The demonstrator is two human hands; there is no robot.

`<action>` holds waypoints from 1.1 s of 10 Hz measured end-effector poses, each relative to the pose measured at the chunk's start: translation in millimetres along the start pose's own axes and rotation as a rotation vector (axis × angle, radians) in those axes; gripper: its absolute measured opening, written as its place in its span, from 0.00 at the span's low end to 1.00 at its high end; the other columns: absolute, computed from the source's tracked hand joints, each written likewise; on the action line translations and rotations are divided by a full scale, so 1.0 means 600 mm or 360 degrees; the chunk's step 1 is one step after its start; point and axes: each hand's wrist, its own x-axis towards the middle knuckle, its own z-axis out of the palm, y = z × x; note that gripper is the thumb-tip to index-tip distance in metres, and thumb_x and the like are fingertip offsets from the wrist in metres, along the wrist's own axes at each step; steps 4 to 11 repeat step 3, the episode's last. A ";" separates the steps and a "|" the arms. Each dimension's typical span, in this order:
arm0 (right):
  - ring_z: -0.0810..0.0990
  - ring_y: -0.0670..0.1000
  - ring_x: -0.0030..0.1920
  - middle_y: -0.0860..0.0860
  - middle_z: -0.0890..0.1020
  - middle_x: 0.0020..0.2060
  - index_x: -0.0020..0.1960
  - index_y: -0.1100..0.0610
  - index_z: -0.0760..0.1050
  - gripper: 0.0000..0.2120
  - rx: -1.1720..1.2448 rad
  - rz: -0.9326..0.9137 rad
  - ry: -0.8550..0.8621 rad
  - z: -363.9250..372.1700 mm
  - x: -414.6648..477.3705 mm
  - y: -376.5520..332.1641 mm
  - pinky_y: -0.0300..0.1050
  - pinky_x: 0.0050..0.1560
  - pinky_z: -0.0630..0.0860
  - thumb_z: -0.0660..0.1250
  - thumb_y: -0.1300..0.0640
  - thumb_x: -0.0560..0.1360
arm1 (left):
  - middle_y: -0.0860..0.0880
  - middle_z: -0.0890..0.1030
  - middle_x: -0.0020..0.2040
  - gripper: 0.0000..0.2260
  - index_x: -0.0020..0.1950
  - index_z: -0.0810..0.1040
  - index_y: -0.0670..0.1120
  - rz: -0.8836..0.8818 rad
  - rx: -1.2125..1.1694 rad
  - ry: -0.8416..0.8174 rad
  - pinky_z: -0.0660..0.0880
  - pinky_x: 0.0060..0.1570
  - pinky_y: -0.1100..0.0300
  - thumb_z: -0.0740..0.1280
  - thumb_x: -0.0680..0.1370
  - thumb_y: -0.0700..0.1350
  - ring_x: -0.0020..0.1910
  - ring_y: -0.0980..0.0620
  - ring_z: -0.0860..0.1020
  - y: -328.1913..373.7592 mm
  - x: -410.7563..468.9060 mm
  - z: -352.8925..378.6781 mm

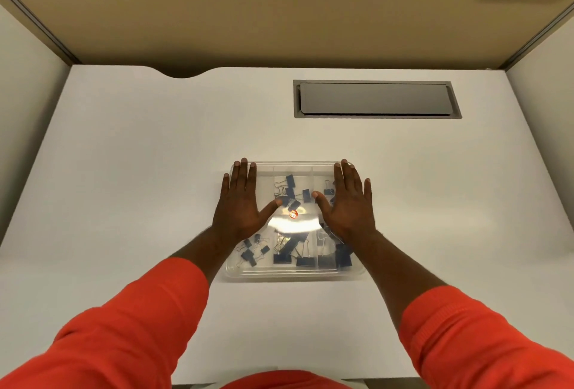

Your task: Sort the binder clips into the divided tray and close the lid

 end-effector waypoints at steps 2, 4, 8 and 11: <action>0.40 0.52 0.81 0.50 0.41 0.82 0.82 0.49 0.38 0.43 -0.0081 -0.0023 -0.0069 -0.009 -0.005 0.000 0.66 0.78 0.41 0.43 0.25 0.77 | 0.46 0.39 0.81 0.45 0.80 0.39 0.49 0.0040 0.0093 -0.0041 0.39 0.76 0.42 0.45 0.74 0.76 0.79 0.47 0.38 0.000 0.000 -0.013; 0.37 0.52 0.81 0.49 0.38 0.81 0.81 0.48 0.36 0.42 -0.0079 -0.0071 0.0039 -0.038 0.004 -0.011 0.65 0.77 0.39 0.42 0.25 0.77 | 0.46 0.39 0.80 0.44 0.80 0.39 0.47 0.0090 0.0143 0.0064 0.40 0.76 0.43 0.44 0.75 0.75 0.79 0.47 0.37 -0.003 0.008 -0.046; 0.37 0.52 0.81 0.49 0.38 0.81 0.81 0.48 0.36 0.42 -0.0079 -0.0071 0.0039 -0.038 0.004 -0.011 0.65 0.77 0.39 0.42 0.25 0.77 | 0.46 0.39 0.80 0.44 0.80 0.39 0.47 0.0090 0.0143 0.0064 0.40 0.76 0.43 0.44 0.75 0.75 0.79 0.47 0.37 -0.003 0.008 -0.046; 0.37 0.52 0.81 0.49 0.38 0.81 0.81 0.48 0.36 0.42 -0.0079 -0.0071 0.0039 -0.038 0.004 -0.011 0.65 0.77 0.39 0.42 0.25 0.77 | 0.46 0.39 0.80 0.44 0.80 0.39 0.47 0.0090 0.0143 0.0064 0.40 0.76 0.43 0.44 0.75 0.75 0.79 0.47 0.37 -0.003 0.008 -0.046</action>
